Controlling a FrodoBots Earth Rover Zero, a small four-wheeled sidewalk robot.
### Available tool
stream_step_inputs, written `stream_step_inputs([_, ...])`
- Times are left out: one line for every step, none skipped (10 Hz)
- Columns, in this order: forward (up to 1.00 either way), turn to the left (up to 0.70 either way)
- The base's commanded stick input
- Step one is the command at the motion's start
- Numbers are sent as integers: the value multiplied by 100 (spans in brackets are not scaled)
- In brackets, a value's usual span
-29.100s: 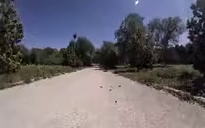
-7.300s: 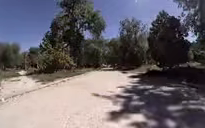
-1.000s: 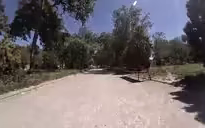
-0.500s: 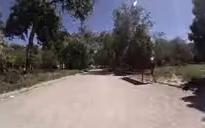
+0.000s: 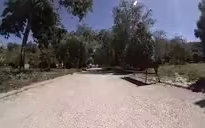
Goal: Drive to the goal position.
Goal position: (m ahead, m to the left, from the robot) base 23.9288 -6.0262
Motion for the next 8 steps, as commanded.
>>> stream_step_inputs([70, 1])
stream_step_inputs([70, 1])
stream_step_inputs([70, 1])
stream_step_inputs([70, 1])
stream_step_inputs([70, 1])
stream_step_inputs([70, 1])
stream_step_inputs([70, 1])
stream_step_inputs([70, 1])
